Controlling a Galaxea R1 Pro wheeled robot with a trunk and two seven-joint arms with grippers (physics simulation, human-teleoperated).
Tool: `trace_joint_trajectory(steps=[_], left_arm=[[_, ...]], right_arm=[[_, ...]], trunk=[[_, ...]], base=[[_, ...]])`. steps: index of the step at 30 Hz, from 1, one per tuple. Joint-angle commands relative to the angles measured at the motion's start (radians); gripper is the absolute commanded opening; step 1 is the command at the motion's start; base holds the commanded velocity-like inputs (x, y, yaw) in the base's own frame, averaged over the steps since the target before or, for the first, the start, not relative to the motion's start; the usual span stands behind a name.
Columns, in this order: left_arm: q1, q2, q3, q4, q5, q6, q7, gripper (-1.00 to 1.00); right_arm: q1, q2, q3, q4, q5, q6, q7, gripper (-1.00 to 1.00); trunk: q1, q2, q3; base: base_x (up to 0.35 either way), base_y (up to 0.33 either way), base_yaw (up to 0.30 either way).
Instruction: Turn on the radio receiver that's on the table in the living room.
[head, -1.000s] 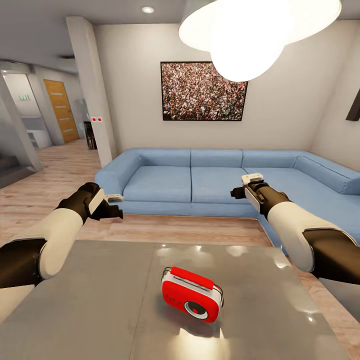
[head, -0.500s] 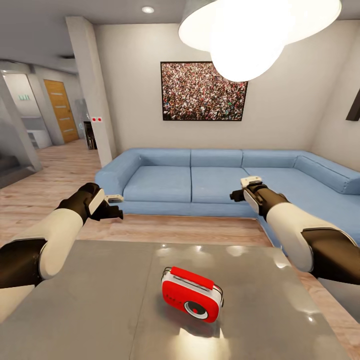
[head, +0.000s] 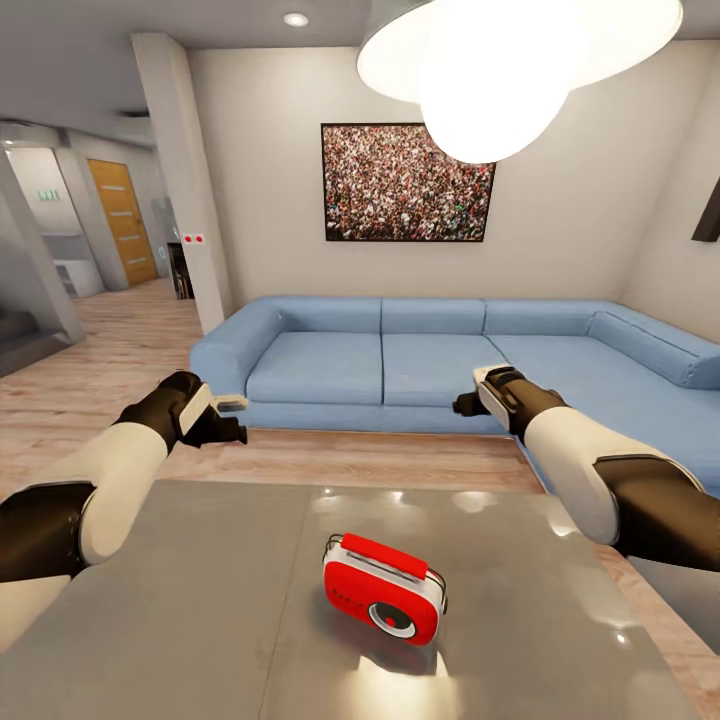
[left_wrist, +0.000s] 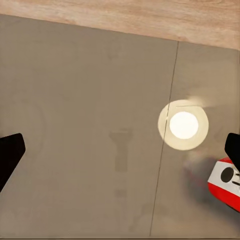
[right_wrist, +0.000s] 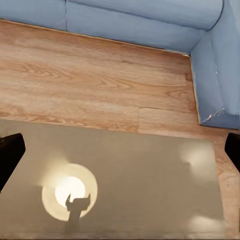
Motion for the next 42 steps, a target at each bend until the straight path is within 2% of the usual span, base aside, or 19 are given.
trace_joint_trajectory(steps=[1,9,11,12,14,19,29,35,42], left_arm=[[0.002,0.000,0.000,0.000,0.000,0.000,0.000,1.00],[0.020,-0.001,0.000,0.001,0.000,0.000,0.000,1.00],[0.021,-0.001,0.000,0.002,0.000,0.000,0.000,1.00],[0.022,-0.001,0.000,0.014,0.000,0.000,-0.001,1.00],[0.022,-0.001,0.000,0.021,0.000,0.000,-0.001,1.00],[0.031,-0.001,0.000,0.025,0.000,0.000,-0.002,1.00],[0.036,-0.007,0.000,0.026,0.000,0.000,-0.002,1.00],[0.036,-0.007,0.000,0.026,0.000,0.000,-0.003,1.00],[0.036,-0.007,0.000,0.026,0.000,0.000,-0.003,1.00]], right_arm=[[0.000,0.000,0.000,0.000,0.000,0.004,0.000,1.00],[0.000,0.010,0.000,0.000,-0.024,0.076,0.004,1.00],[0.000,0.024,0.000,0.000,-0.031,0.082,0.004,1.00],[0.000,0.045,0.001,0.002,-0.035,0.085,0.004,1.00],[0.000,0.063,0.001,0.003,-0.036,0.086,0.004,1.00],[0.000,0.081,0.001,0.009,-0.041,0.086,0.005,1.00],[0.000,0.085,0.001,0.036,-0.048,0.088,0.007,1.00],[0.000,0.085,0.001,0.057,-0.119,0.088,0.006,1.00],[0.000,0.084,0.001,0.061,-0.132,0.088,0.006,1.00]], trunk=[[0.000,0.000,0.000],[0.000,0.000,0.000],[0.000,0.000,0.000],[0.000,0.000,0.000],[0.000,0.000,0.000],[0.000,0.000,0.000],[0.000,0.000,0.000],[0.000,0.000,0.000],[0.000,0.000,0.000]], base=[[0.000,0.000,0.000],[0.000,0.000,0.000],[0.000,0.000,0.000],[0.000,0.000,0.000],[0.000,0.000,0.000],[0.000,0.000,0.000],[0.000,0.000,0.000],[0.000,0.000,0.000],[0.000,0.000,0.000]])
